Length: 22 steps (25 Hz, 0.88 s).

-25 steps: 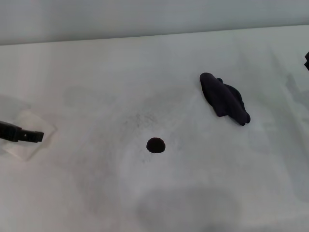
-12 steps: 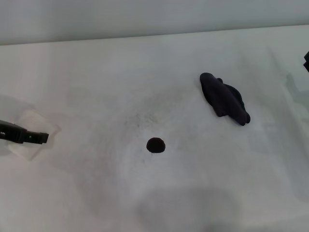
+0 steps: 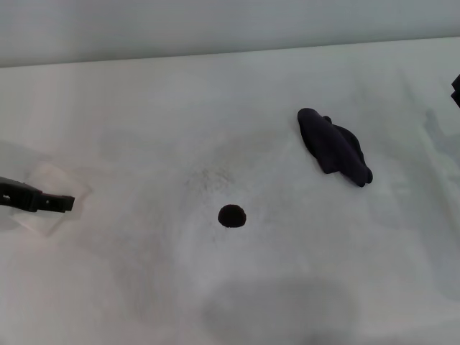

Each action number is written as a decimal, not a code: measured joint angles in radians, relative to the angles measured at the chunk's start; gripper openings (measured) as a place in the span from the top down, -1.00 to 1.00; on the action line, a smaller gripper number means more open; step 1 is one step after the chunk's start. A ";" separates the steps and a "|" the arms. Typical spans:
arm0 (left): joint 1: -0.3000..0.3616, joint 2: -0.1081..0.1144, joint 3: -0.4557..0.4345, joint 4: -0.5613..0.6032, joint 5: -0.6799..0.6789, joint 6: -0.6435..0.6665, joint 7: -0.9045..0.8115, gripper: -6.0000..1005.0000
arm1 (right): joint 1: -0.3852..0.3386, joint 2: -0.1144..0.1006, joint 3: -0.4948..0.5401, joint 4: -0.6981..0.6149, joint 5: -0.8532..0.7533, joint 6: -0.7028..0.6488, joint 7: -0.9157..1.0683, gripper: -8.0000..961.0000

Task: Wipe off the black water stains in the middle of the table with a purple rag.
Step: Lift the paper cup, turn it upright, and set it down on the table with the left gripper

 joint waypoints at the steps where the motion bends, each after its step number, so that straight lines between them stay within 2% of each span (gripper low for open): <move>1: 0.000 -0.001 0.000 -0.001 -0.001 0.000 0.000 -0.68 | 0.000 0.000 0.000 0.000 0.000 0.000 0.000 -0.72; 15: 0.001 -0.002 -0.001 -0.014 -0.027 0.000 0.010 -0.68 | -0.002 0.000 0.001 0.002 0.000 0.000 0.000 -0.72; 22: 0.004 -0.001 -0.005 -0.014 -0.106 0.013 0.037 -0.64 | -0.003 0.000 0.002 0.002 0.000 -0.002 0.000 -0.72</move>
